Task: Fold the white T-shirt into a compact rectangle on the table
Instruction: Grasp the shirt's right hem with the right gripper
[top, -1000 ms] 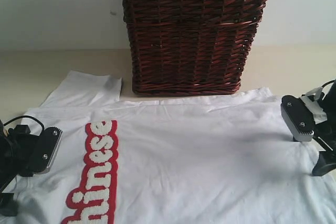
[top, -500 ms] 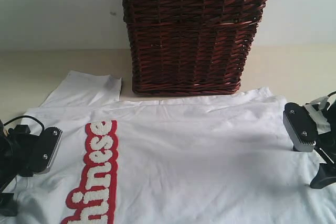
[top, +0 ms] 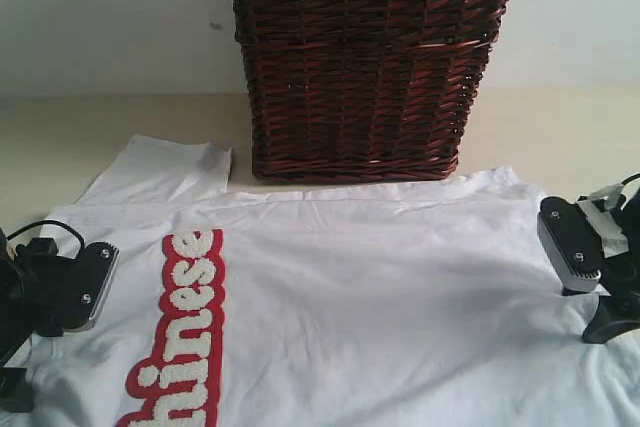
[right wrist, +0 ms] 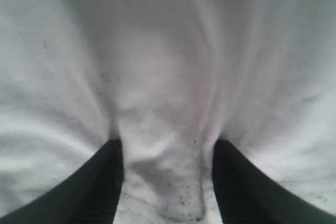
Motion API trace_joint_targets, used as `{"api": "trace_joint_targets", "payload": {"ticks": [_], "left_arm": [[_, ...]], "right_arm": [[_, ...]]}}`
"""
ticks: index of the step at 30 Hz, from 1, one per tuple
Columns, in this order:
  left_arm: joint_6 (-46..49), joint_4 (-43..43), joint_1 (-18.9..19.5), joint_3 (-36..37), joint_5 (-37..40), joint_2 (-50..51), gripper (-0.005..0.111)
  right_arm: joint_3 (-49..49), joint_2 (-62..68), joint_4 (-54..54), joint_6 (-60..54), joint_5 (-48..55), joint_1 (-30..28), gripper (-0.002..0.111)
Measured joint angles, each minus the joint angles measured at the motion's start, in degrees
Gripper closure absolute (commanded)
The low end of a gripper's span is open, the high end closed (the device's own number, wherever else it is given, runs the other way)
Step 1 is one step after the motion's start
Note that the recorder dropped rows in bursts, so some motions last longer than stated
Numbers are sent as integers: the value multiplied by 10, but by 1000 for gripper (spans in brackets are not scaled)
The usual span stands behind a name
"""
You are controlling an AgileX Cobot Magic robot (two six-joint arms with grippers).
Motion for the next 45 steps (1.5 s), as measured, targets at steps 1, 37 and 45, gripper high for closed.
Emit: {"api": "trace_joint_targets", "payload": {"ticks": [1, 37, 45], "left_arm": [[0, 0, 0, 0, -1, 0, 35], [0, 0, 0, 0, -1, 0, 35], [0, 0, 0, 0, -1, 0, 35]], "right_arm": [[0, 0, -3, 1, 1, 0, 69], [0, -2, -17, 46, 11, 0, 108], [0, -2, -17, 47, 11, 0, 108]]}}
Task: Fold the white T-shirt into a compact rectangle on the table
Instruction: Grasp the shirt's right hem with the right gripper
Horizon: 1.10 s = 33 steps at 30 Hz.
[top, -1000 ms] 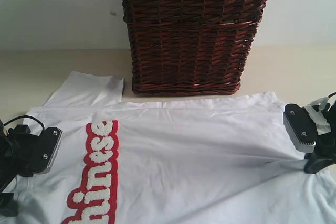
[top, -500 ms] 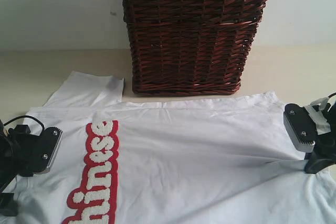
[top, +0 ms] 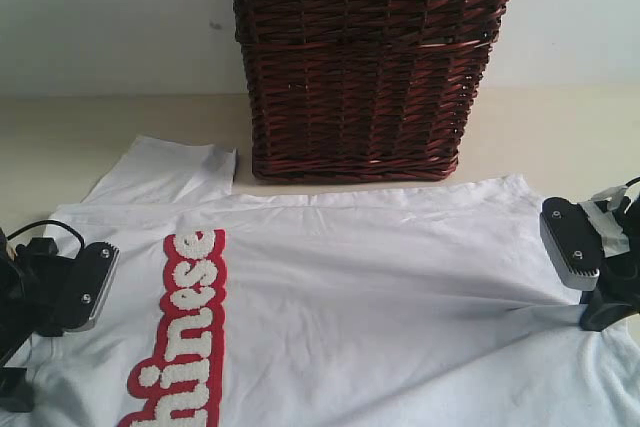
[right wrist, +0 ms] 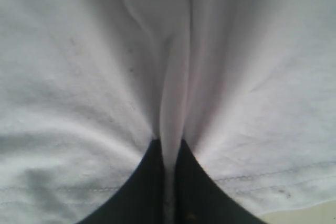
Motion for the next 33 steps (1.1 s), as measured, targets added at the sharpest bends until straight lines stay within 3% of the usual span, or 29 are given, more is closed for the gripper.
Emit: {"api": "trace_joint_targets", "payload": {"ticks": [18, 28, 33], "left_arm": [[0, 0, 0, 0, -4, 0, 44], [0, 0, 0, -5, -13, 8, 107], [0, 0, 0, -12, -5, 23, 107]], "right_arm": [[0, 0, 0, 0, -1, 0, 108], [0, 0, 0, 0, -2, 0, 108], [0, -1, 1, 0, -2, 0, 108]]}}
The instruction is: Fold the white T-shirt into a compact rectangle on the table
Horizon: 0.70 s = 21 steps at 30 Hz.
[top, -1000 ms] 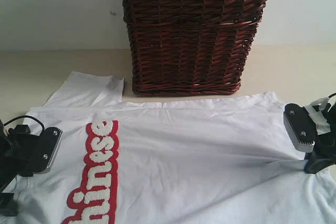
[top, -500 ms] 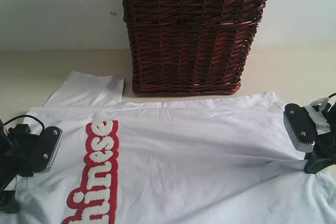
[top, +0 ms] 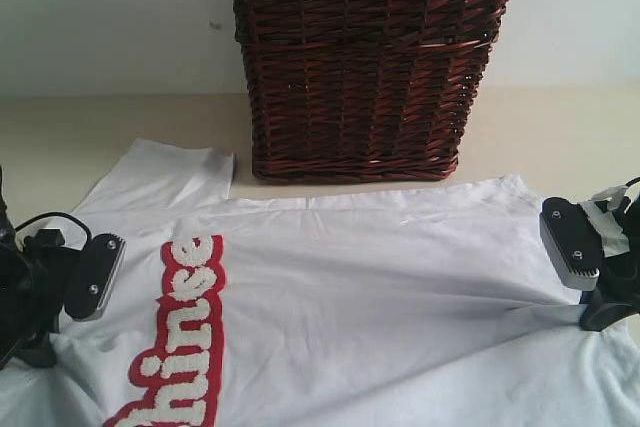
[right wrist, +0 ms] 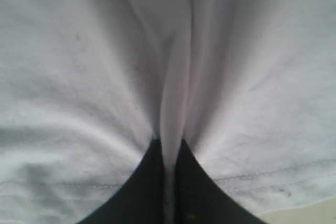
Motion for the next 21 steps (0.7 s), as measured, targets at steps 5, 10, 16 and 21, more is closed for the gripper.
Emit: {"api": "trace_joint_targets", "payload": {"ticks": [5, 10, 16, 21], "left_arm": [[-16, 0, 0, -3, 3, 3, 107], [-72, 0, 0, 0, -12, -4, 107], [-155, 1, 0, 15, -160, -97, 107], [-202, 4, 0, 15, -176, -179, 107]], "right_arm": [[3, -8, 0, 0, -2, 0, 108], [9, -20, -2, 0, -19, 1, 108], [15, -90, -20, -1, -127, 1, 108], [15, -157, -16, -5, -139, 1, 108]]}}
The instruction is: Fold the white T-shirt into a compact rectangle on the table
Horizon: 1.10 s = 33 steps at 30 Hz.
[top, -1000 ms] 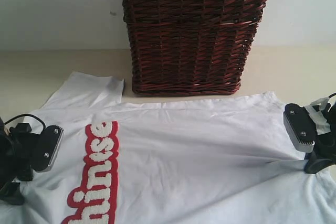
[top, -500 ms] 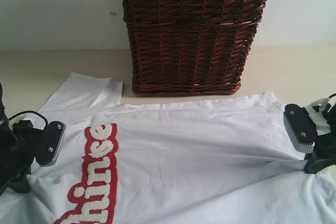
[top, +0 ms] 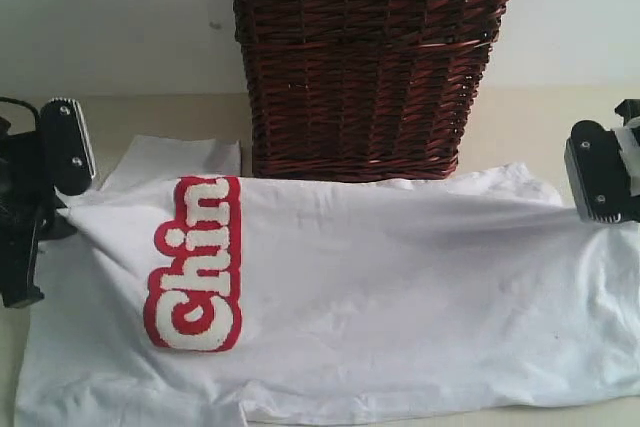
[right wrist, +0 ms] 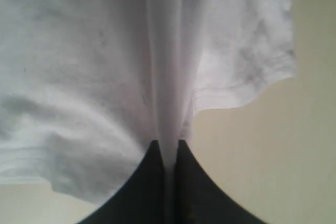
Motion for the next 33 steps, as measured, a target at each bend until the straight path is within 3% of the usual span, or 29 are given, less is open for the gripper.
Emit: {"api": "trace_joint_targets", "payload": {"ticks": [14, 33], "left_arm": [[-17, 1, 0, 0, -115, -262, 107], [-17, 11, 0, 0, -109, -421, 107]], "right_arm": [[0, -214, 16, -2, -110, 0, 108], [1, -335, 46, 66, -85, 0, 108]]}}
